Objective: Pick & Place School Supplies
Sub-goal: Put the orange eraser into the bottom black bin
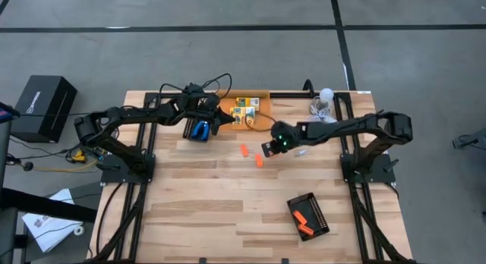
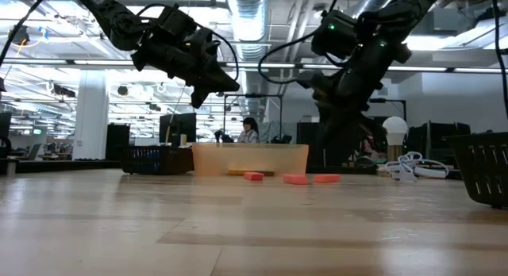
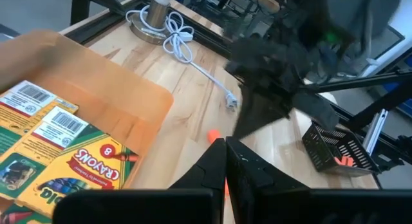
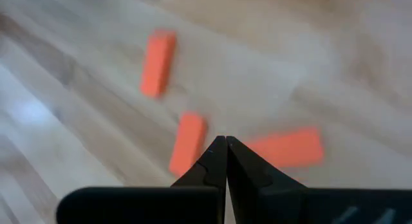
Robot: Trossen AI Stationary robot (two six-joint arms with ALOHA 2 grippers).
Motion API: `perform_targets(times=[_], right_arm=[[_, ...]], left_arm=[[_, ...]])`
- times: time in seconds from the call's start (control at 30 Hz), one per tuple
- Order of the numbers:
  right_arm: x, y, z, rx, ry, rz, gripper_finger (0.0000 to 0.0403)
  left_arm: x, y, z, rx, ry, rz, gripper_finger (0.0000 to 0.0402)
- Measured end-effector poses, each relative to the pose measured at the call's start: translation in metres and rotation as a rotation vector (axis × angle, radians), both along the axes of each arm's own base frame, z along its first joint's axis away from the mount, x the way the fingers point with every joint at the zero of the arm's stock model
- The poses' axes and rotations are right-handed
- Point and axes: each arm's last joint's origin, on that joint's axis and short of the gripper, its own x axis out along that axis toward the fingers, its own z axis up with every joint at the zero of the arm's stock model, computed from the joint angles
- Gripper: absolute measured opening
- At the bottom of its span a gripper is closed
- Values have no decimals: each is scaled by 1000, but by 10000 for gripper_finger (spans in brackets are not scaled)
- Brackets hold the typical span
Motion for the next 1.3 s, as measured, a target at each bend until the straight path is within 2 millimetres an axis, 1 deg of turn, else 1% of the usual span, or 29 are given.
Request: perform_targets(times=[0.13,0.23,0.3,0.4,0.7,1.03,1.1,1.3], right_arm=[[-1,15,-13,31,57,8,0],[-2,22,-22,39,48,-20,0],[-9,24,-30,50,82,-39,0],[-6,22,-27,36,43,-55,0],[-8,11,-25,-5,38,-72,0],[-9,10,-26,-18,47,-54,0],[-10,10,-28,-16,45,-55,0],[-22,13,-43,36,48,-75,0]], left_arm=[[-1,1,0,-2,3,5,2],[-1,1,0,-2,3,6,2],[-1,1,0,-1,2,5,2],[-1,1,-1,-4,6,6,2],[-1,1,-1,-8,13,6,2],[-1,1,-2,-12,16,7,2],[-1,1,-2,-14,18,7,2],[-2,1,-2,-18,18,9,2]])
